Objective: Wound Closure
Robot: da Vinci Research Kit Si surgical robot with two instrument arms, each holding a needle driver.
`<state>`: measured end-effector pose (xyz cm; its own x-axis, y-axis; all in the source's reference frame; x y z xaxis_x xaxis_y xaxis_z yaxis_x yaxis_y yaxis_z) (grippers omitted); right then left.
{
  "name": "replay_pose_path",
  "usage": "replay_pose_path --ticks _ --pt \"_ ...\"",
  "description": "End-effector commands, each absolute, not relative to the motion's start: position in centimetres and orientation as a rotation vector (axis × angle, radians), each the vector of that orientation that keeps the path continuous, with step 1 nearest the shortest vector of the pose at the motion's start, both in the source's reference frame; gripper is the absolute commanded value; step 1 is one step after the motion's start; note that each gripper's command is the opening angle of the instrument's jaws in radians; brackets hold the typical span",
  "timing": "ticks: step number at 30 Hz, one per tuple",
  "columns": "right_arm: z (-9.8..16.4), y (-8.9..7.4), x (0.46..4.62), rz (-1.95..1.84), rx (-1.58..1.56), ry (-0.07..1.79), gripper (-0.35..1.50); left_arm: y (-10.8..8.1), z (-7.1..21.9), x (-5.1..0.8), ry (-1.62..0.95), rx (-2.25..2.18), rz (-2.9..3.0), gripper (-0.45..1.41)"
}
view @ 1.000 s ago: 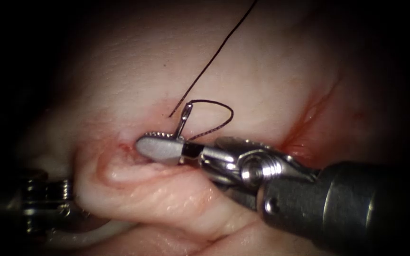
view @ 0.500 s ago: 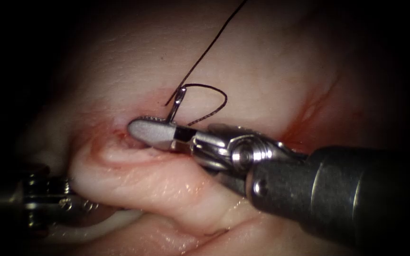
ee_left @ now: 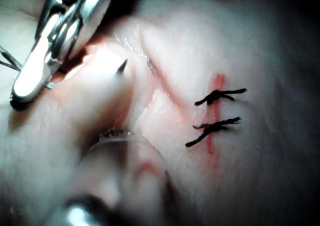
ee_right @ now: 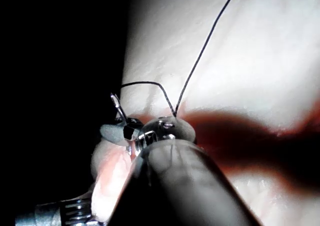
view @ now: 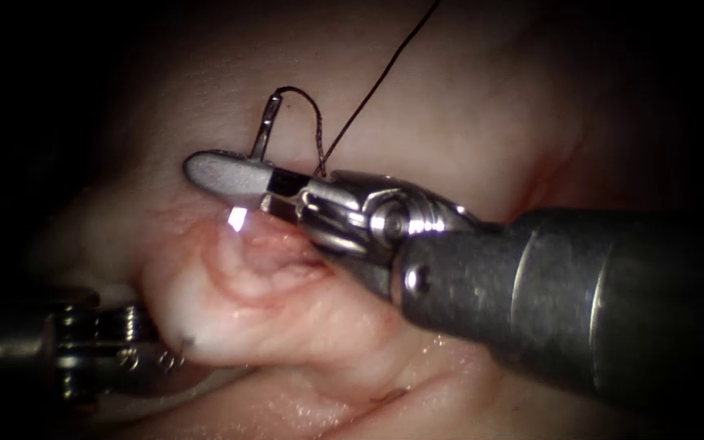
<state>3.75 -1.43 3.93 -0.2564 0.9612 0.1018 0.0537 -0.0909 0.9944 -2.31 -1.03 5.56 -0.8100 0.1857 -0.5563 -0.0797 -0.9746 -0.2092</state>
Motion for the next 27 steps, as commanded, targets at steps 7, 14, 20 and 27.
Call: replay_pose_path --ticks 7,14,20,27 --pt "3.97 -1.56 3.73 1.454 1.179 1.325 -0.35 -1.03 5.62 -2.35 -0.267 -0.906 2.851 -0.45" --pt "4.05 -1.64 3.54 1.465 1.176 1.274 -0.35 -1.03 5.62 -2.35 -0.267 -0.907 2.851 -0.45" --pt "4.00 -1.68 3.59 1.453 1.210 1.267 -0.35 -1.03 5.62 -2.35 -0.267 -0.906 2.851 -0.45" --pt "3.98 -1.69 3.47 1.411 1.298 1.281 0.07 -1.01 5.57 -2.33 -0.275 -0.908 2.850 -0.45"
